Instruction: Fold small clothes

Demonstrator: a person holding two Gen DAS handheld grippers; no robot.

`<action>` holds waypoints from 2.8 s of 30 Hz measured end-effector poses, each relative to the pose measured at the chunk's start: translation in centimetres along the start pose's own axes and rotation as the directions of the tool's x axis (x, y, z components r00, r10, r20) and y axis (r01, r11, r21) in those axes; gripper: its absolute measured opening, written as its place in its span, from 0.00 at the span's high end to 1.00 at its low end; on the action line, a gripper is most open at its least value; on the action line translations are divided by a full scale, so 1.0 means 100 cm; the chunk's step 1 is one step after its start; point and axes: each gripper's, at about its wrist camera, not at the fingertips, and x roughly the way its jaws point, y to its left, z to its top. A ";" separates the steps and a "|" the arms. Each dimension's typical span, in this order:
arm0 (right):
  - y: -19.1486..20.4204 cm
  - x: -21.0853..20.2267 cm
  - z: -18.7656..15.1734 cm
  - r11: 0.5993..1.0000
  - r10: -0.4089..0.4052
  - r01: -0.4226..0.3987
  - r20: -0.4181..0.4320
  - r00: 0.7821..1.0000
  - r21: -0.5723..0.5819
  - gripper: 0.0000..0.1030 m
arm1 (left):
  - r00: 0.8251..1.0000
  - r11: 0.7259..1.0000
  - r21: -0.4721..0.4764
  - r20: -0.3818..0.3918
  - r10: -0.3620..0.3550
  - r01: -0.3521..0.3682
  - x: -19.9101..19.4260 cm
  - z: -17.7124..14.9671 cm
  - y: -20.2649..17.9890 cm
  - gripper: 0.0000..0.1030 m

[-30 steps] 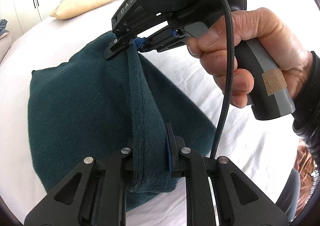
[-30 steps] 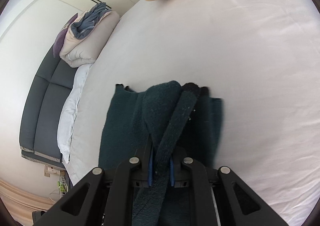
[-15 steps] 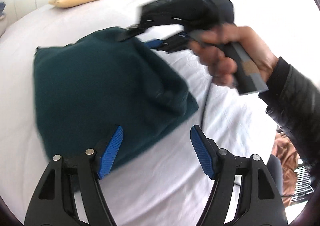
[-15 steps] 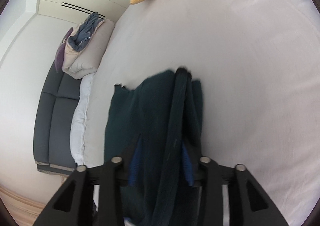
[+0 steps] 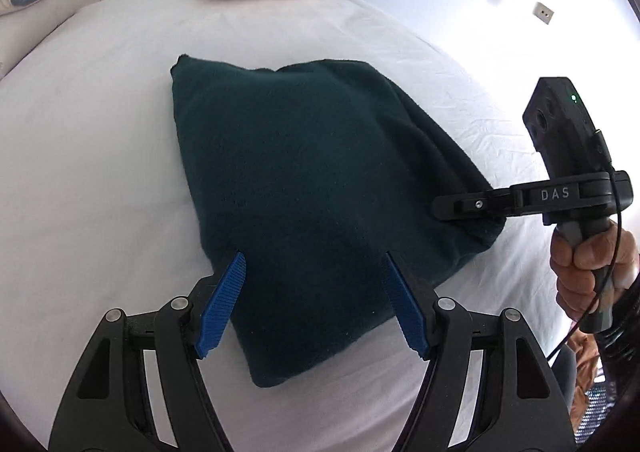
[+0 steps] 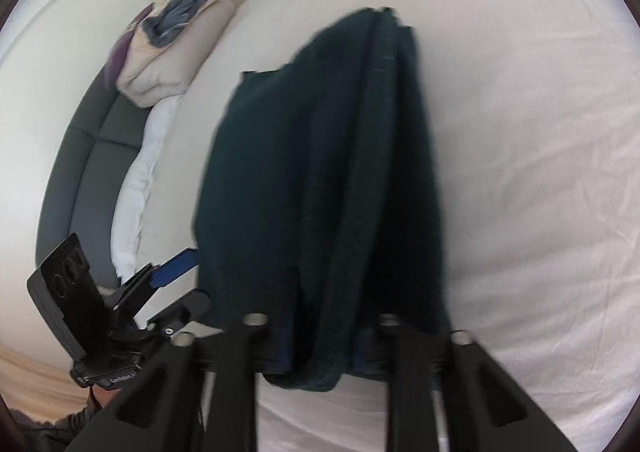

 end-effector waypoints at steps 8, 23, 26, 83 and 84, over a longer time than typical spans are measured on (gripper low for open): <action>-0.060 -0.020 -0.017 0.962 0.167 -0.188 0.116 0.979 0.200 0.89 | 1.000 1.000 0.021 0.000 -0.005 0.005 -0.001 0.002 -0.028 0.33; -0.062 -0.028 -0.025 0.960 0.171 -0.205 0.178 0.969 0.193 0.88 | 0.993 1.000 -0.028 0.115 0.006 -0.003 0.018 0.001 -0.035 0.33; -0.058 -0.026 -0.023 0.971 0.134 -0.164 0.170 0.976 0.176 0.89 | 0.998 0.998 -0.054 0.061 0.015 -0.012 0.033 0.001 -0.021 0.33; -0.029 -0.006 0.089 0.951 0.260 -0.267 0.066 0.963 0.156 0.66 | 0.994 0.996 -0.033 0.078 0.083 -0.080 0.085 0.051 -0.026 0.42; -0.031 -0.006 0.090 0.946 0.272 -0.280 0.069 0.960 0.166 0.66 | 0.994 0.996 -0.033 0.078 0.082 -0.080 0.086 0.051 -0.026 0.42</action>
